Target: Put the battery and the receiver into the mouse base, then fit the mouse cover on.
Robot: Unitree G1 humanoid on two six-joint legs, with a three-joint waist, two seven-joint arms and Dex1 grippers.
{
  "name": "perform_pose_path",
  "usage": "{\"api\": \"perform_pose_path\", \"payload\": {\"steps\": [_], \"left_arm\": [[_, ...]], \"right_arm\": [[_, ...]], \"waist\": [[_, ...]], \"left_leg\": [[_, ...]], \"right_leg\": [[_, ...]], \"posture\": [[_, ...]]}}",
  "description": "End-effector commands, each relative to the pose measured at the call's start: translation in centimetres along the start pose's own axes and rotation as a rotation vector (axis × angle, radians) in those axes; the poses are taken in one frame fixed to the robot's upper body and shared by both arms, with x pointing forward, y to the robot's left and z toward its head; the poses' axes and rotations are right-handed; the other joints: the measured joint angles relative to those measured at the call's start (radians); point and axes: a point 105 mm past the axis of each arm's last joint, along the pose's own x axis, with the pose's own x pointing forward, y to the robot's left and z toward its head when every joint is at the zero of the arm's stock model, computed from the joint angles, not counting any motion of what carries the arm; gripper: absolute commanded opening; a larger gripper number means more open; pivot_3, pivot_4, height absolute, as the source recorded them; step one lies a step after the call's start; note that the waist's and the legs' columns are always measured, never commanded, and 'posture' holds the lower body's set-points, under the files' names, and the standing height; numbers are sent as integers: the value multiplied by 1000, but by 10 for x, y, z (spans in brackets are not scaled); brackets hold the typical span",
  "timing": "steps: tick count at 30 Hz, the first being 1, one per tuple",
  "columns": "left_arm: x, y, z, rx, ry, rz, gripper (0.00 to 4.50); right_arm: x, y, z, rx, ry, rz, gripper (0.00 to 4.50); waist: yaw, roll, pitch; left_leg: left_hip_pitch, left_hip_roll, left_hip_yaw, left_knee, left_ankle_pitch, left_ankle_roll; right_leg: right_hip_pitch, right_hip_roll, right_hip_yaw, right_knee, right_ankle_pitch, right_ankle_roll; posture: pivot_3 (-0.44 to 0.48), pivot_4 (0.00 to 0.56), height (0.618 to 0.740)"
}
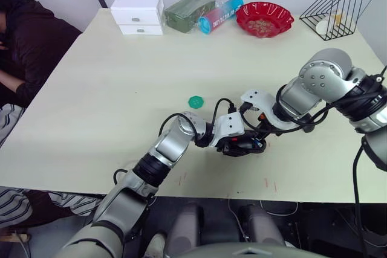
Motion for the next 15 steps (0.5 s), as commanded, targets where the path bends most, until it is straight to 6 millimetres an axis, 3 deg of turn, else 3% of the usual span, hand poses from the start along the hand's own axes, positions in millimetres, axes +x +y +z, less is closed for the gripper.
{"api": "perform_pose_path", "payload": {"steps": [1,3,15], "left_arm": [[6,-4,6,11,-17,-15,2907],[6,-4,6,11,-17,-15,2907],[4,-4,5,4,-19,-17,2907]], "right_arm": [[-3,-2,1,-22,-8,-29,1197],[-4,-1,2,-23,-15,-29,2227],[-18,-5,3,-24,-42,-35,2227]], "waist": [[1,0,0],[2,0,0],[3,0,0]], "left_leg": [[0,0,0,0,0,0],[0,0,0,0,0,0],[-1,0,0,0,0,0]], "right_leg": [[0,0,0,0,0,0],[0,0,0,0,0,0],[0,0,-1,-1,0,0]], "posture": [[0,150,740],[0,150,740],[0,150,740]]}}
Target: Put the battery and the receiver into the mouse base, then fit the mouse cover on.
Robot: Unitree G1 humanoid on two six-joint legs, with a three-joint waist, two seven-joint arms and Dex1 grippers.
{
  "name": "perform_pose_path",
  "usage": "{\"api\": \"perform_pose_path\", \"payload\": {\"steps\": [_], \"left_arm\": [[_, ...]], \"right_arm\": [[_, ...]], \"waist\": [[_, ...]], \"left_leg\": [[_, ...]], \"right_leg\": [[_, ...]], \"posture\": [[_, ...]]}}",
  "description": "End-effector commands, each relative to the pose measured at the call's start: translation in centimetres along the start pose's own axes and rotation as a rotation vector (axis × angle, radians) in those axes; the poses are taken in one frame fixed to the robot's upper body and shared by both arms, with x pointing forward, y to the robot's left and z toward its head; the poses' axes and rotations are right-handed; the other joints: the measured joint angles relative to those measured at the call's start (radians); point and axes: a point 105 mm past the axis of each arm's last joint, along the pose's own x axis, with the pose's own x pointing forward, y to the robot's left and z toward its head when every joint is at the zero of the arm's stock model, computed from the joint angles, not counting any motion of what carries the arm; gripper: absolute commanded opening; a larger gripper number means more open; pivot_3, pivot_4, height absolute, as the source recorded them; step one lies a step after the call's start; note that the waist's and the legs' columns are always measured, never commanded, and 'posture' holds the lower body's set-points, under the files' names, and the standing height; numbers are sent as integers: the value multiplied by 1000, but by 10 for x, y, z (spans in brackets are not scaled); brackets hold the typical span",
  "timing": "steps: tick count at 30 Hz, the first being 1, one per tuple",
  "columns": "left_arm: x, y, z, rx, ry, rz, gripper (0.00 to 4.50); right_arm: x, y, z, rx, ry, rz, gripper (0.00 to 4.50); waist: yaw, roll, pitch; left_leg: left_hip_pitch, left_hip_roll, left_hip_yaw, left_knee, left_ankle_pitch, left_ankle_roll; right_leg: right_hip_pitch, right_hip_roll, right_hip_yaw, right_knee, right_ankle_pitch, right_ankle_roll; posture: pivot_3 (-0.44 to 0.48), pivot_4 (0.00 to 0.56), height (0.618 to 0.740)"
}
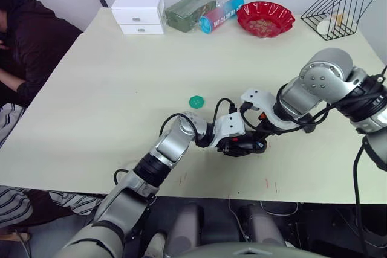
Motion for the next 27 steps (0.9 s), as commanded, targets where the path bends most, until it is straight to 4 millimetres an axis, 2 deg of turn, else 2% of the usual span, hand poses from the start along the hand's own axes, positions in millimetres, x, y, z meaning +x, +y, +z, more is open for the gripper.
{"api": "perform_pose_path", "payload": {"steps": [1,9,11,15,17,18,20,21,24,27], "left_arm": [[3,-3,4,5,-13,-13,2907],[3,-3,5,10,-13,-12,2907],[2,-3,4,11,-12,-12,2907],[2,-3,4,11,-12,-14,2907],[1,-4,4,11,-12,-17,2907],[1,-4,3,12,-11,-19,2907],[0,-4,3,13,-9,-20,2907],[0,-4,2,13,-8,-20,2907],[-1,-4,1,12,-4,-20,2907],[-2,-4,0,12,-1,-22,2907]], "right_arm": [[-18,-3,3,-15,-39,-17,2227],[-36,-1,-10,-13,-72,31,2227],[-43,-1,-19,-2,-112,50,2227],[-49,-5,-23,7,-237,32,2227],[-51,-10,-31,30,-294,23,2227],[-52,-12,-34,35,-339,17,1837],[-54,-11,-34,54,-447,35,1612],[-54,-10,-35,61,-476,43,978],[-53,-6,-38,39,-592,45,37],[-55,1,-34,32,-818,55,37]], "waist": [[0,0,0],[0,0,0],[1,0,0],[-1,0,0],[0,1,0],[2,1,0],[4,0,0],[4,0,0],[-3,1,0],[0,-2,-1]], "left_leg": [[0,0,0,0,0,0],[-1,0,-1,0,0,0],[-2,1,-2,0,0,0],[-6,1,-4,0,0,0],[-7,1,-4,0,0,0],[-7,1,-4,0,0,0],[-7,1,-4,0,0,0],[-8,1,-5,0,0,0],[-8,0,-4,1,0,0],[-7,0,-5,1,0,0]], "right_leg": [[0,0,0,0,0,0],[0,0,-1,-1,0,0],[0,0,-2,-3,0,0],[-1,-1,-5,-6,1,1],[-1,-1,-4,-6,1,1],[-2,-1,-4,-6,1,1],[-1,-1,-5,-6,1,2],[-1,-1,-6,-7,1,2],[-2,-1,-4,-7,1,2],[0,1,-7,-7,1,2]], "posture": [[0,150,740],[0,150,740],[0,150,740],[0,150,740],[0,150,740],[0,150,740],[0,150,740],[0,150,740],[0,150,740],[0,150,740]]}}
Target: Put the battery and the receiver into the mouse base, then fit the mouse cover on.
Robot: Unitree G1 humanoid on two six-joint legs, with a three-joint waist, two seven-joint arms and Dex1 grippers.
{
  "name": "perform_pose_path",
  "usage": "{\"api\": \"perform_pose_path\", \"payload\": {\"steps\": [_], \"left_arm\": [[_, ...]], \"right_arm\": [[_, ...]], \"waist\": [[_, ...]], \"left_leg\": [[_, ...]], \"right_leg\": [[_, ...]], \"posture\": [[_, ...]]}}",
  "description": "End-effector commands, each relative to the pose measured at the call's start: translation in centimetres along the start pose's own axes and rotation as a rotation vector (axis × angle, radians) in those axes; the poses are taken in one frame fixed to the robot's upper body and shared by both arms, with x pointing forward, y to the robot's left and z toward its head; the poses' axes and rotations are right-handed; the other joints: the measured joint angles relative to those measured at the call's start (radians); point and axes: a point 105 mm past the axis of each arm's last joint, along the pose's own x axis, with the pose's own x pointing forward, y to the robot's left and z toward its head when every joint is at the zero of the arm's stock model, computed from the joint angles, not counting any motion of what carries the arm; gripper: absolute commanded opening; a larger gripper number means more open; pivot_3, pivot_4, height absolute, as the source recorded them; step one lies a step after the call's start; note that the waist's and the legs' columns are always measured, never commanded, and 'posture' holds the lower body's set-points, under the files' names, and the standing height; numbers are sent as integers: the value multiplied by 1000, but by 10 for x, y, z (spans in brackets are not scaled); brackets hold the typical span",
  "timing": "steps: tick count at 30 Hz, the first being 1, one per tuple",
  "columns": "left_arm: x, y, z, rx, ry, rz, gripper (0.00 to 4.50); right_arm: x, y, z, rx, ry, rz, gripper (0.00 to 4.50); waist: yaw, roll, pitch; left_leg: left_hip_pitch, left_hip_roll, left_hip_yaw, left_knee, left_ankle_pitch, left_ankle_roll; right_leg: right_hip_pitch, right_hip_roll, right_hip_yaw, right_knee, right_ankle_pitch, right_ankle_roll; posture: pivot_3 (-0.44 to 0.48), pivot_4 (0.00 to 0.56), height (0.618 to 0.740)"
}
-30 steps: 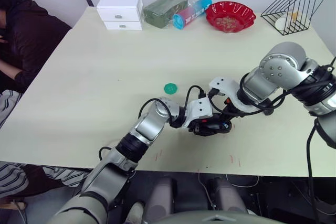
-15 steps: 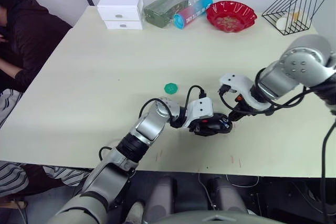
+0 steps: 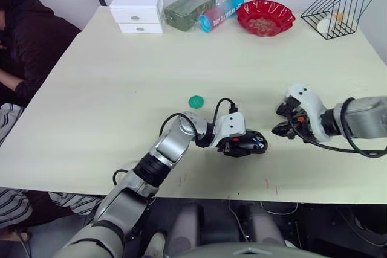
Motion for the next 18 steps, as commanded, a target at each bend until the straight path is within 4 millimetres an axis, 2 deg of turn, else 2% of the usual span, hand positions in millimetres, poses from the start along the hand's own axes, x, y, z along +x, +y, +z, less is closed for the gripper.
{"api": "perform_pose_path", "payload": {"steps": [1,6,9,12,18], "left_arm": [[-1,-3,0,3,-4,-11,2907],[-3,-3,-1,5,2,-13,2907],[-6,-3,0,7,4,-13,2907],[-8,-2,-1,8,10,-13,2907],[-10,-4,-2,9,15,-19,2907]], "right_arm": [[-7,10,19,-77,-257,13,37],[-6,17,12,-101,-388,27,37],[-8,11,3,-147,-487,-19,37],[-7,3,-11,-173,-515,-43,37],[-1,6,-27,-263,-504,-4,37]], "waist": [[-1,-1,0],[-5,0,0],[-3,0,0],[-3,0,0],[-7,0,0]], "left_leg": [[0,1,0,1,0,0],[1,0,2,2,0,0],[3,0,2,2,0,0],[3,0,3,2,0,0],[6,0,5,2,0,0]], "right_leg": [[0,1,0,1,0,0],[-1,1,4,1,1,1],[0,1,5,2,1,1],[0,2,6,1,1,1],[1,3,9,3,1,1]], "posture": [[0,150,740],[0,150,740],[0,150,740],[0,150,740],[0,150,740]]}}
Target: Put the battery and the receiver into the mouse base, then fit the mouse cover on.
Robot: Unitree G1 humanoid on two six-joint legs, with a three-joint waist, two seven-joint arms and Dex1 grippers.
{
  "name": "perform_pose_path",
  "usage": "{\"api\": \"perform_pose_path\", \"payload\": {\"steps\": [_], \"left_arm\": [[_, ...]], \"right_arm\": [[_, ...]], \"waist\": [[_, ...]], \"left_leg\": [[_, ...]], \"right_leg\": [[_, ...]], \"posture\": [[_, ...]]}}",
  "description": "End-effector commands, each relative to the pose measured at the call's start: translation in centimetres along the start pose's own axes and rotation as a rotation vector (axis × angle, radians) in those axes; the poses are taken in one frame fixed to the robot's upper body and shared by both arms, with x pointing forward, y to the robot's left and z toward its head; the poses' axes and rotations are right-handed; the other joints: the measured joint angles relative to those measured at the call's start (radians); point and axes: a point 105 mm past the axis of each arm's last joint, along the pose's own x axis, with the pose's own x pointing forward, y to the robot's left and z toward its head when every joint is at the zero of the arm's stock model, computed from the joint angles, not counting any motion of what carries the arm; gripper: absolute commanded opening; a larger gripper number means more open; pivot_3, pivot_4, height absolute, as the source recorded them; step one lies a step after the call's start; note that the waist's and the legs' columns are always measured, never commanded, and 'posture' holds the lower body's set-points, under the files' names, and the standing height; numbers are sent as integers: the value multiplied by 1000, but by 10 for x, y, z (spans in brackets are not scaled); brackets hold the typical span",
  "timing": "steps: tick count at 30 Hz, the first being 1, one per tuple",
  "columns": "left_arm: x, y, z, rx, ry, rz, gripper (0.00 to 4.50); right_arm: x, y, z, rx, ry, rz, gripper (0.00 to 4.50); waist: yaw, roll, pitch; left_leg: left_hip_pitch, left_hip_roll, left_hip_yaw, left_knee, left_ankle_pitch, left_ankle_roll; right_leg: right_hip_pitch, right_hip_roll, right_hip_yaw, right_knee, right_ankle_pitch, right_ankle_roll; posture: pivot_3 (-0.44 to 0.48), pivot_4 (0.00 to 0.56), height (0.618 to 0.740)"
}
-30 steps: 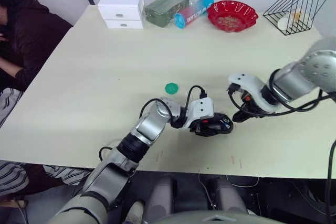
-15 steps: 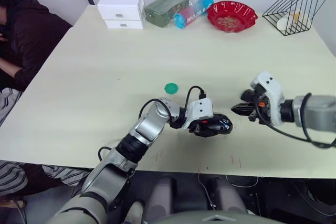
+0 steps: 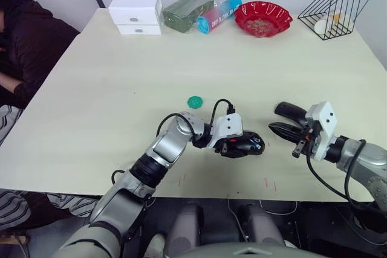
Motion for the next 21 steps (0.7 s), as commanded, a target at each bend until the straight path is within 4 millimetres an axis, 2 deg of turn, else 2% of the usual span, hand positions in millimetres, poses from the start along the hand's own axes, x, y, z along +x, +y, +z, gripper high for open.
{"api": "perform_pose_path", "payload": {"steps": [1,10,16,21], "left_arm": [[-3,-3,3,13,-6,-16,2907],[-5,-6,0,14,-2,-28,2907],[-6,-7,-1,16,2,-31,2907],[-6,-7,0,15,1,-31,2907]], "right_arm": [[-1,2,4,-101,-34,29,37],[9,7,-10,-100,3,95,37],[23,12,-13,-99,34,132,37],[27,11,-15,-97,44,130,37]], "waist": [[1,0,0],[2,0,0],[3,0,0],[4,0,0]], "left_leg": [[1,0,0,0,0,0],[1,0,0,0,0,0],[2,0,1,0,0,0],[2,0,1,0,0,0]], "right_leg": [[1,0,0,0,0,0],[1,0,1,0,0,0],[1,0,1,0,0,0],[1,0,1,0,0,0]], "posture": [[0,150,740],[0,150,740],[0,150,740],[0,150,740]]}}
